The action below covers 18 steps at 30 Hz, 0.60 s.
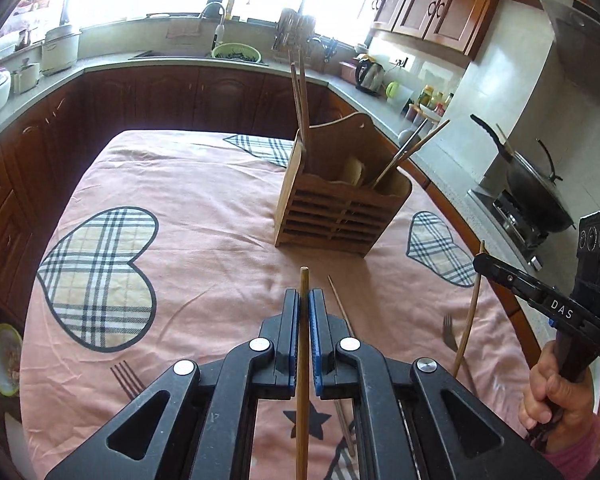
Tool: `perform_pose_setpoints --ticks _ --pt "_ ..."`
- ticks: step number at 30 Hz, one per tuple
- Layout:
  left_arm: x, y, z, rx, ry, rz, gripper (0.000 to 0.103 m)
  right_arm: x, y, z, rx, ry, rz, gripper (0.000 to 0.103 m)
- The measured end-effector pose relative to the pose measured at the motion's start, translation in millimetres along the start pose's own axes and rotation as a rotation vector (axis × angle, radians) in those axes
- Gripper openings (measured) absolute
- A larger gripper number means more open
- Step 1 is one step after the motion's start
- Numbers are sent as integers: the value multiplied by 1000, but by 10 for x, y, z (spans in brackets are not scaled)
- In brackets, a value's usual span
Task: Organize utensils
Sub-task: 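Lift both chopsticks, carry them to the wooden holder and lower them in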
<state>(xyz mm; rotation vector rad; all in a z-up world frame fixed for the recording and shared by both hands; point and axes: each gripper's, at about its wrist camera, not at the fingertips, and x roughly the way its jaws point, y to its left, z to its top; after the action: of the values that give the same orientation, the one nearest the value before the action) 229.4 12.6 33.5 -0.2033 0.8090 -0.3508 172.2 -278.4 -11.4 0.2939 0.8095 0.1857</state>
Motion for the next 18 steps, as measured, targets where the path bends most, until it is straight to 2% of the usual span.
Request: perform_pose_setpoints --ticks 8,18 --pt "-643 -81 -205 3 -82 -13 4 -457 136 -24 -36 -79 -12 5" --pt "-1015 -146 -269 25 -146 -18 3 -792 252 32 -65 -158 -30 5"
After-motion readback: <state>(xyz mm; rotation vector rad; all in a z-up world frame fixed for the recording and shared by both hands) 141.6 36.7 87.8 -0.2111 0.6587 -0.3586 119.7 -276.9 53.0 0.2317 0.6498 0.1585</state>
